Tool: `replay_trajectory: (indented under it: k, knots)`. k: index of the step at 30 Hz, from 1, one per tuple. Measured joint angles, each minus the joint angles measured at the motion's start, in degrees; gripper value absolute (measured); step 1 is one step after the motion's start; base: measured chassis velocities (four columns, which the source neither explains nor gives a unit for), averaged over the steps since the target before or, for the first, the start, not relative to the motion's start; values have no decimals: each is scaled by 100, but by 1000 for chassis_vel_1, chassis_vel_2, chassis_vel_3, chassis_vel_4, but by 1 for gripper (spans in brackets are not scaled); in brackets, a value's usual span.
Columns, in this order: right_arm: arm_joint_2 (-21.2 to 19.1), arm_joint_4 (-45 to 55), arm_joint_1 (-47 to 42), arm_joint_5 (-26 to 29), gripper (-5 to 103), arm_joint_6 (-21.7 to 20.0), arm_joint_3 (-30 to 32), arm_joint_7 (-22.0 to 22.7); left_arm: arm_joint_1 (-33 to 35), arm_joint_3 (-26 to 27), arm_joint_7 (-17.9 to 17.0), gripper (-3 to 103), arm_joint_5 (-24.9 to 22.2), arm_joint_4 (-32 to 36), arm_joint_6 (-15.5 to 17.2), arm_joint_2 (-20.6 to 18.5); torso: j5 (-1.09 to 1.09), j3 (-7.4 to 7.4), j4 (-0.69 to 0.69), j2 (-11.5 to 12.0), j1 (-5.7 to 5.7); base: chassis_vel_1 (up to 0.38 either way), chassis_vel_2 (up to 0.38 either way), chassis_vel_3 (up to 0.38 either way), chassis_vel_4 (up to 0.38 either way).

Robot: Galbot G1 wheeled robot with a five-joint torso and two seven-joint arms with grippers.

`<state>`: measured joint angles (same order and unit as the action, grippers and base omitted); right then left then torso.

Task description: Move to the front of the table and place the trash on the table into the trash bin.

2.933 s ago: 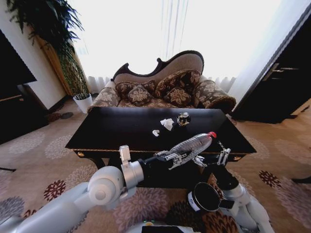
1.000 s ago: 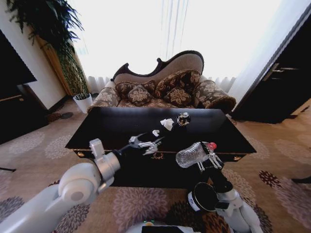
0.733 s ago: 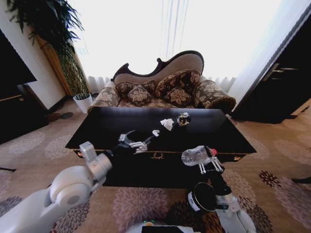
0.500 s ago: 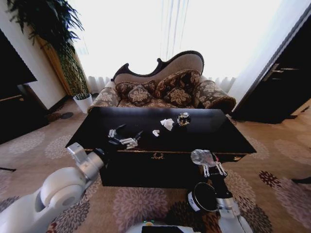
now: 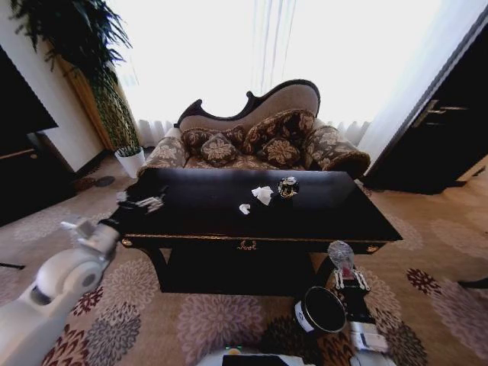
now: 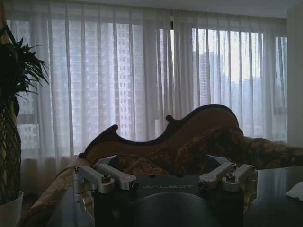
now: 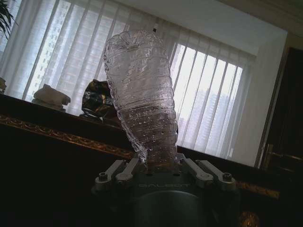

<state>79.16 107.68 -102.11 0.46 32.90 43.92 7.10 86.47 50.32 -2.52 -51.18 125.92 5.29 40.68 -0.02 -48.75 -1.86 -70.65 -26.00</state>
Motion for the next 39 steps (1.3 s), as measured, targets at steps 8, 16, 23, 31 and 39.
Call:
replay_trajectory:
  k: [8,16,23,31,39]
  knots:
    - [-89,-414,200,825,25,-450,-307,-133,708,623,278,100,149,92,-273,553,1,0,-1,-1,0,0,0,0,0]
    - [-141,-1687,907,1213,25,-645,-667,-243,1259,792,442,100,328,200,-537,889,1,0,-4,-1,0,0,0,0,0]
    - [-210,-2875,1565,1257,25,-639,-854,-271,1535,834,467,100,421,367,-646,1177,1,-1,1,0,0,0,0,0,0]
    - [-325,-4026,2100,1355,25,-498,-935,-355,1729,926,471,100,447,494,-686,1281,1,0,0,0,0,0,0,0,0]
    - [-493,-5670,2744,1504,25,-195,-955,-399,1922,1025,489,100,420,640,-726,1328,1,-1,0,0,0,0,0,0,0]
